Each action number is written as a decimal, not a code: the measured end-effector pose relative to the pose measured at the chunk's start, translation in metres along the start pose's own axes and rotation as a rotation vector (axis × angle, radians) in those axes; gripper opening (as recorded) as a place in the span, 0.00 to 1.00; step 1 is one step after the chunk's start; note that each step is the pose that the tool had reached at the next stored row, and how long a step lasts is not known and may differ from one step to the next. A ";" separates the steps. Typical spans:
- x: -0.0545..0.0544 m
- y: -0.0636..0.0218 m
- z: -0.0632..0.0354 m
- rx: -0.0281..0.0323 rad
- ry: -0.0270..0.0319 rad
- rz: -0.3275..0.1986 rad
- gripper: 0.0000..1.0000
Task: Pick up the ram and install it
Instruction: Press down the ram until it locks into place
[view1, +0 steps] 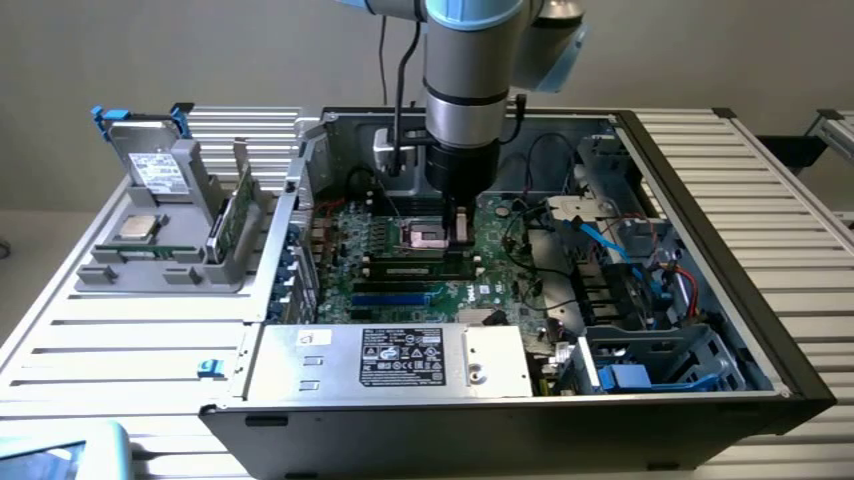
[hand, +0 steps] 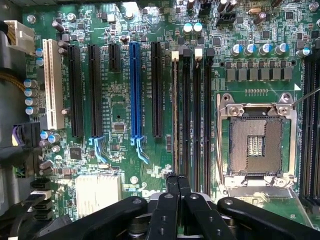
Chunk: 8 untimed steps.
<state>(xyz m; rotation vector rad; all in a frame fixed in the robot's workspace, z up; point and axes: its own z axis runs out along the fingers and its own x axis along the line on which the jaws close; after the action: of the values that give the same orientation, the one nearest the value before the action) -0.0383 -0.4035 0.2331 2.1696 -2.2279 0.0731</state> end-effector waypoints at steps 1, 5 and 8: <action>0.000 0.0001 0.0001 0.0000 0.0000 0.000 0.11; 0.000 0.0005 0.0034 0.0002 0.0026 0.000 0.11; 0.000 0.0006 0.0054 0.0004 0.0039 0.000 0.11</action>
<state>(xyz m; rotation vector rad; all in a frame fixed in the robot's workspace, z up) -0.0388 -0.4034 0.2276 2.1678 -2.2260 0.0777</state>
